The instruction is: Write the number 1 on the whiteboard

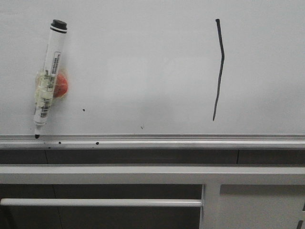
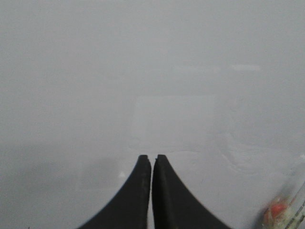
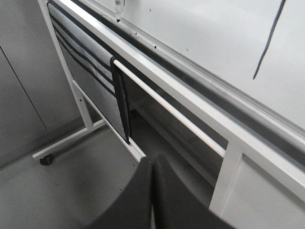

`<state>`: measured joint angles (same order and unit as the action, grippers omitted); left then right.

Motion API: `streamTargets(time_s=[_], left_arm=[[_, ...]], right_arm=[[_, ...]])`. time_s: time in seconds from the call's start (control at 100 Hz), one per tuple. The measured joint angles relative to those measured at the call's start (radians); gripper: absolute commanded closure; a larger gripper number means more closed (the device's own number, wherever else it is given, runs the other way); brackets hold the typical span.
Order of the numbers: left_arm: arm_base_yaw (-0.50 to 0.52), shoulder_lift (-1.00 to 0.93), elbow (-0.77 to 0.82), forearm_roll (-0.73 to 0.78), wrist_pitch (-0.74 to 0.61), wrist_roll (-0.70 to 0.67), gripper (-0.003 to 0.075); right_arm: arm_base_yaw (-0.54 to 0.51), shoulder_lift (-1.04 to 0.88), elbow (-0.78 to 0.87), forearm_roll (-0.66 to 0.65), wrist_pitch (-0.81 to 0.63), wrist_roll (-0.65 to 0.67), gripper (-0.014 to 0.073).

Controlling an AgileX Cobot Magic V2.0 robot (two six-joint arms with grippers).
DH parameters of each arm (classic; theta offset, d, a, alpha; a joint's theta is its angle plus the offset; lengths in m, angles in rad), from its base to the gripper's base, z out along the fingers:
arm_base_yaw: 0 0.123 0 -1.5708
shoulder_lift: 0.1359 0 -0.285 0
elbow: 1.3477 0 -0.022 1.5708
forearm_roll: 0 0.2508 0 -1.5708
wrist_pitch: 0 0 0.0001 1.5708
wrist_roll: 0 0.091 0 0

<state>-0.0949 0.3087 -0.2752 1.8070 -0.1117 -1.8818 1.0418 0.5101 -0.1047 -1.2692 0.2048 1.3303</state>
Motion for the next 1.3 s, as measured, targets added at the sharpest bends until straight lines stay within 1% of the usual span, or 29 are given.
streamTargets(time_s=[0.05, 0.06, 0.11, 0.12, 0.13, 0.16, 0.17, 0.18, 0.19, 0.22, 0.23, 0.24, 0.25, 0.26, 0.27, 0.28, 0.29, 0.31, 0.33, 0.34, 0.38, 0.45, 0.55, 0.66, 0.84, 0.95, 1.09, 1.16, 1.3], left_arm=[[0.000, 0.000, 0.003, -0.115, 0.011, 0.127, 0.0741], [0.000, 0.000, 0.003, -0.138, 0.014, 0.178, 0.0741], [0.000, 0.000, 0.004, -0.345, 0.035, 0.403, 0.0741], [0.000, 0.000, 0.004, -0.418, 0.045, 0.442, 0.0741], [0.000, 0.000, 0.004, -0.457, 0.050, 0.523, 0.0741], [0.000, 0.000, 0.004, -0.677, 0.075, 0.697, 0.0741], [0.000, 0.000, 0.002, -0.724, 0.091, 0.790, 0.0741], [0.000, 0.000, 0.002, -0.770, 0.100, 0.836, 0.0741], [0.000, 0.000, 0.000, -0.864, 0.120, 0.885, 0.0741], [0.000, 0.000, -0.002, -1.049, 0.163, 1.129, 0.0741], [0.002, 0.000, -0.002, -1.136, 0.174, 1.177, 0.0741], [0.001, 0.000, -0.005, -1.178, 0.196, 1.271, 0.0741], [0.001, 0.000, -0.005, -1.218, 0.207, 1.316, 0.0741], [0.001, 0.000, -0.005, -1.296, 0.227, 1.361, 0.0741], [0.001, 0.000, -0.005, -1.332, 0.237, 1.445, 0.0741], [0.001, 0.000, -0.005, -1.402, 0.257, 1.486, 0.0741], [0.001, 0.000, -0.005, -1.434, 0.267, 1.562, 0.0741], [0.001, 0.000, -0.005, -1.523, 0.294, 1.663, 0.0741], [0.001, 0.000, -0.002, -1.597, 0.318, 1.721, 0.0741], [0.001, 0.000, 0.001, -1.618, 0.326, 1.771, 0.0741], [0.001, 0.000, 0.005, -1.714, 0.362, 1.882, 0.0741], [0.001, 0.000, 0.015, -1.794, 0.392, 1.969, 0.0741], [0.001, 0.000, 0.026, -1.830, 0.402, 2.015, 0.0741], [0.014, -0.021, 0.071, -1.849, 0.374, 2.024, 0.0741], [0.068, -0.204, 0.202, -1.924, 0.241, 2.029, 0.0741], [0.070, -0.299, 0.262, -1.943, 0.229, 2.029, 0.0741], [0.070, -0.313, 0.280, -1.947, 0.249, 2.029, 0.0741], [0.070, -0.313, 0.280, -1.926, 0.261, 1.986, 0.0741], [0.070, -0.313, 0.280, -1.827, 0.299, 1.862, 0.0741]], right_arm=[[0.000, 0.000, 0.000, 0.000, 0.000, 0.000, 0.0658], [0.000, 0.000, 0.000, 0.000, 0.000, 0.000, 0.0658], [0.000, 0.000, 0.000, 0.000, 0.000, 0.000, 0.0658], [0.000, 0.000, 0.000, 0.000, 0.000, 0.000, 0.0658], [0.000, 0.000, 0.000, 0.000, 0.000, 0.000, 0.0658], [0.000, 0.000, 0.000, 0.000, 0.000, 0.000, 0.0658], [0.000, 0.000, 0.000, 0.000, 0.000, 0.000, 0.0658], [0.000, 0.000, 0.000, 0.000, 0.000, 0.000, 0.0658], [0.000, 0.000, 0.000, 0.000, 0.000, 0.000, 0.0658], [0.000, 0.000, 0.000, 0.000, 0.000, 0.000, 0.0658], [0.000, 0.000, 0.000, 0.000, 0.000, 0.000, 0.0658], [0.000, 0.000, 0.000, 0.000, 0.000, 0.000, 0.0658], [0.000, 0.000, 0.000, 0.000, 0.000, 0.000, 0.0658], [0.000, 0.000, 0.000, 0.000, 0.000, 0.000, 0.0658], [0.000, 0.000, 0.000, 0.000, 0.000, 0.000, 0.0658], [0.000, 0.000, 0.000, 0.000, 0.000, 0.000, 0.0658], [0.000, 0.000, 0.000, 0.000, 0.000, 0.000, 0.0658], [0.000, 0.000, 0.000, 0.000, 0.000, 0.000, 0.0658], [0.000, 0.000, 0.000, 0.000, 0.000, 0.000, 0.0658], [0.000, 0.000, 0.000, 0.000, 0.000, 0.000, 0.0658], [0.000, 0.000, 0.000, 0.000, 0.000, 0.000, 0.0658], [0.000, 0.000, 0.000, 0.000, 0.000, 0.000, 0.0658], [0.000, 0.000, 0.000, 0.000, 0.000, 0.001, 0.0658], [0.000, 0.000, 0.000, 0.000, 0.000, 0.001, 0.0658], [0.000, 0.000, 0.000, 0.000, 0.008, 0.001, 0.0658], [0.000, 0.000, 0.000, 0.000, 0.014, 0.001, 0.0658], [0.000, 0.000, 0.000, 0.000, 0.026, 0.001, 0.0658], [0.000, 0.000, 0.000, 0.000, 0.028, 0.001, 0.0658], [0.000, 0.000, 0.000, 0.000, 0.032, 0.001, 0.0658]])
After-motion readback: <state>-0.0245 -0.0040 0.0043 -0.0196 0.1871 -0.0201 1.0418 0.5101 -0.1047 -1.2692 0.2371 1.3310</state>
